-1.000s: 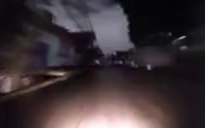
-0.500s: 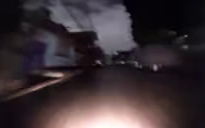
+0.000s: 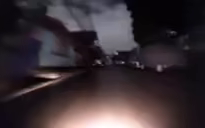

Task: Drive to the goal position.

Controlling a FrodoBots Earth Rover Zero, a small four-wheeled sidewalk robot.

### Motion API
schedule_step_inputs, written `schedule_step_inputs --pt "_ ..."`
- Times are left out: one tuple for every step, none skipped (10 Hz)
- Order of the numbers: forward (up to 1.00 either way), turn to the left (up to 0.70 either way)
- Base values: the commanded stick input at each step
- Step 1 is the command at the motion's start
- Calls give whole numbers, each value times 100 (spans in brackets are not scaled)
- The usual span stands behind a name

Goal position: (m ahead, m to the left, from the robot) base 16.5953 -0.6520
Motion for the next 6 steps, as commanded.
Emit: schedule_step_inputs --pt "100 14" --pt "100 0" --pt "100 0" --pt "100 0" --pt "100 0" --pt "100 0"
